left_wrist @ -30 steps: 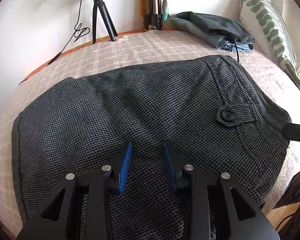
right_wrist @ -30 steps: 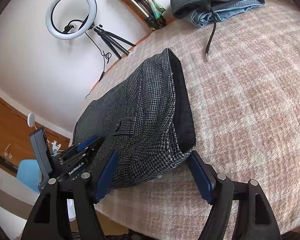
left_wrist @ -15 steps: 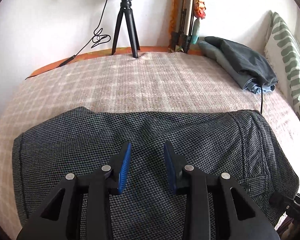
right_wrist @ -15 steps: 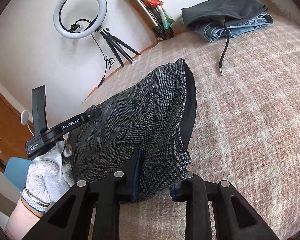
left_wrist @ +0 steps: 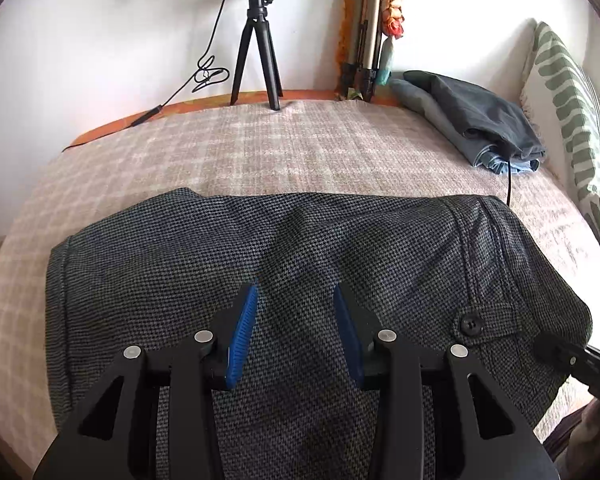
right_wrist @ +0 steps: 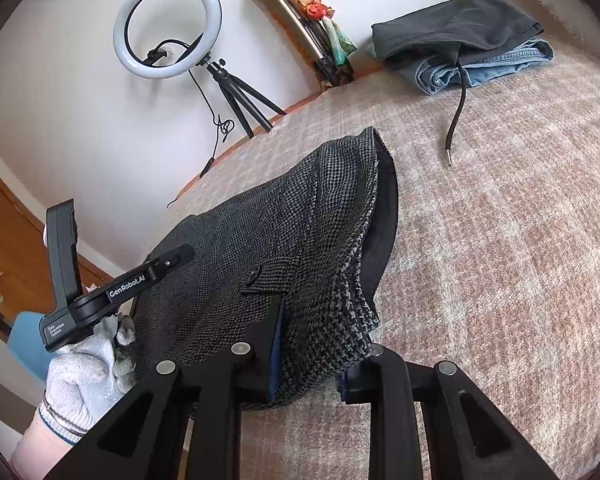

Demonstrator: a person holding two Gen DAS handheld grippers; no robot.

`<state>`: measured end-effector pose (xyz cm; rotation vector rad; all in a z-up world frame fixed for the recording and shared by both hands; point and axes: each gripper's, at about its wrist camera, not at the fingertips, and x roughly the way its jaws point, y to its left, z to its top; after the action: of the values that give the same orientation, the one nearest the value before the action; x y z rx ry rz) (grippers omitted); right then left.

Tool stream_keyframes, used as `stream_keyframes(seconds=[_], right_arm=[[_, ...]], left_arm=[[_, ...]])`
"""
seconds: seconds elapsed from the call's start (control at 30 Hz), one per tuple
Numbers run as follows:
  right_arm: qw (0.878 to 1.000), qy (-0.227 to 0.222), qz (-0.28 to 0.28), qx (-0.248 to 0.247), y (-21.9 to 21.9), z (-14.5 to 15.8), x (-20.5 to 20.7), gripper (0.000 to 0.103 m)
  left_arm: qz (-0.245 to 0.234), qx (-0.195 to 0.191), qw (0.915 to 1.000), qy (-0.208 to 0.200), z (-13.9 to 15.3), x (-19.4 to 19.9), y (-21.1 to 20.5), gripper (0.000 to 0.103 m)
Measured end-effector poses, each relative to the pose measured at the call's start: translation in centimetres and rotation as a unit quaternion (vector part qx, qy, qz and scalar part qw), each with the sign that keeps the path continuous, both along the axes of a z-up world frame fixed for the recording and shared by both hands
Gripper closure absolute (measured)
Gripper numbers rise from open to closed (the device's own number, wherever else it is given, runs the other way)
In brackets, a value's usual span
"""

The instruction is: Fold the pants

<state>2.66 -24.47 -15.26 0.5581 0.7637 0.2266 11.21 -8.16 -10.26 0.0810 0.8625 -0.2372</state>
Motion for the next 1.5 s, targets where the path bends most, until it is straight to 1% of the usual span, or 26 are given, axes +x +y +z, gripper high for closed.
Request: stream_keyframes(seconds=[0.1,0.17,0.23,0.27,0.3,0.33,0.37,0.4,0.47,0.53,0.6,0.7,0.8,0.83,0.9,1.0,1.03,1.13,1.27,1.33,1.4,1.47,1.5], right_arm=[[1.000,-0.012,0.002,0.000,0.3,1.0,0.1,0.083],[1.000,-0.019,0.003,-0.004,0.6,1.7,0.1,0.083],[1.000,-0.028,0.005,-0.009,1.0,2.6,0.1,0.083],[0.999,-0.032,0.006,-0.013,1.3,3.0,0.2,0.083],[0.999,-0.036,0.008,-0.018,1.6,3.4,0.2,0.084],[0.999,-0.039,0.010,-0.022,1.9,3.9,0.3,0.084],[0.999,-0.043,0.012,-0.027,2.2,4.4,0.3,0.084],[0.998,-0.048,0.014,-0.033,2.6,4.9,0.4,0.084],[0.997,-0.057,0.021,-0.047,3.4,5.9,0.5,0.084],[0.995,-0.068,0.032,-0.066,4.5,7.2,0.8,0.084],[0.991,-0.081,0.047,-0.093,6.2,8.5,1.1,0.084],[0.984,-0.100,0.073,-0.126,9.2,10.4,1.5,0.084],[0.976,-0.118,0.102,-0.152,13.2,11.8,2.1,0.084],[0.972,-0.125,0.115,-0.164,14.8,12.2,2.1,0.084],[0.962,-0.137,0.145,-0.187,18.2,12.5,2.3,0.084],[0.943,-0.145,0.205,-0.219,23.8,11.8,2.5,0.086],[0.936,-0.144,0.225,-0.231,25.8,11.2,2.5,0.087],[0.915,-0.131,0.277,-0.261,30.9,8.9,3.0,0.089],[0.889,-0.111,0.332,-0.296,35.8,5.2,3.8,0.090],[0.880,-0.099,0.348,-0.308,37.3,3.8,3.8,0.090],[0.874,-0.100,0.354,-0.319,38.1,3.0,3.5,0.090],[0.876,-0.096,0.355,-0.312,38.0,2.8,3.8,0.090],[0.878,-0.094,0.358,-0.305,37.8,2.8,4.0,0.088]], left_arm=[[0.011,-0.011,0.9999,0.004,-0.1,-2.0,0.4,0.065],[0.019,-0.004,0.9998,0.005,-1.0,-3.0,0.5,0.065],[0.014,0.011,0.9998,0.012,-2.4,-3.3,0.3,0.065],[0.015,0.013,0.9996,0.022,-3.2,-3.2,0.4,0.065],[0.018,0.005,0.9995,0.027,-3.9,-3.3,0.6,0.065],[0.018,0.001,0.9997,0.014,-3.9,-3.6,0.7,0.065],[0.014,0.009,0.9997,0.016,-3.9,-3.7,0.6,0.065],[0.011,0.010,0.9997,0.022,-3.6,-3.7,0.6,0.065],[0.020,-0.018,0.9995,0.019,-2.2,-3.9,2.0,0.065],[0.040,-0.040,0.9984,-0.001,-0.1,-4.3,4.2,0.065],[0.071,-0.056,0.9955,-0.028,2.1,-4.5,7.3,0.065],[0.136,-0.085,0.9852,-0.061,4.5,-4.6,13.1,0.065],[0.206,-0.128,0.9677,-0.071,5.6,-5.0,19.4,0.065],[0.225,-0.136,0.9618,-0.074,5.9,-5.2,21.2,0.065],[0.259,-0.142,0.9515,-0.086,6.5,-5.6,24.3,0.065],[0.293,-0.154,0.9392,-0.091,6.8,-6.3,27.5,0.065],[0.300,-0.158,0.9364,-0.091,6.8,-6.5,28.2,0.065],[0.308,-0.158,0.9340,-0.089,6.5,-6.9,29.3,0.065],[0.310,-0.155,0.9339,-0.087,6.2,-7.2,30.0,0.065],[0.312,-0.157,0.9330,-0.087,6.2,-7.5,30.5,0.065],[0.312,-0.162,0.9322,-0.087,6.2,-7.5,30.8,0.065],[0.309,-0.162,0.9329,-0.089,6.3,-7.5,30.7,0.065],[0.307,-0.161,0.9338,-0.089,6.3,-7.5,30.6,0.065]])
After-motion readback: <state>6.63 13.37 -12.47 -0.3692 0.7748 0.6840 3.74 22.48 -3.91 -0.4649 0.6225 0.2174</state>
